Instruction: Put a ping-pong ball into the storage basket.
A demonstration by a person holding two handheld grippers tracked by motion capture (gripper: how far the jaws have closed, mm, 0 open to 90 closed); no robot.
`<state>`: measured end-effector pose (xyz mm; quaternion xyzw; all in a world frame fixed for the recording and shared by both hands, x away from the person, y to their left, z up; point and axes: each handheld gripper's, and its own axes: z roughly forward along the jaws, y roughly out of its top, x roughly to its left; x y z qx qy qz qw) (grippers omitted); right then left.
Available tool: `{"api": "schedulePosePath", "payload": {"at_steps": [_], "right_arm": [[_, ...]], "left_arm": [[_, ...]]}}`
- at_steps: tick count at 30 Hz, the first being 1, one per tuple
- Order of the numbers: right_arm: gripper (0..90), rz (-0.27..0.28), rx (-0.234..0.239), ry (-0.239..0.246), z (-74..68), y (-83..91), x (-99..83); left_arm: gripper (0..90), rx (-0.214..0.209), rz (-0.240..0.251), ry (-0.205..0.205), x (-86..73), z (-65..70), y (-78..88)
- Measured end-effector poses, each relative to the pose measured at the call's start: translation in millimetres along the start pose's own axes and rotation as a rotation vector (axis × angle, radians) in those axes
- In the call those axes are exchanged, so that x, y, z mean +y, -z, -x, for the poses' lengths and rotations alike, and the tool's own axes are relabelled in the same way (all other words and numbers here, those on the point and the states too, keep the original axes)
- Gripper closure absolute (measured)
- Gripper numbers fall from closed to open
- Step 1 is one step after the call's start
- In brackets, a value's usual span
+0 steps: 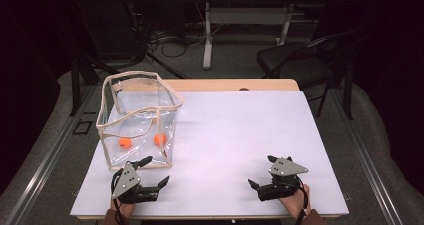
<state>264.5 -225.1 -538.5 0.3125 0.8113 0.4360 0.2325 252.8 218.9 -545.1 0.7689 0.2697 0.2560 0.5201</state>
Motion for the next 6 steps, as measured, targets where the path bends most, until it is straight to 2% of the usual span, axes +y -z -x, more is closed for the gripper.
{"api": "schedulePosePath", "payload": {"at_steps": [6], "right_arm": [[0.0, 0.003, -0.001, -0.005, 1.1, 0.3, -0.9]], "left_arm": [[15.8, -0.002, -0.006, 0.0, -0.2, -0.2, -0.9]]}}
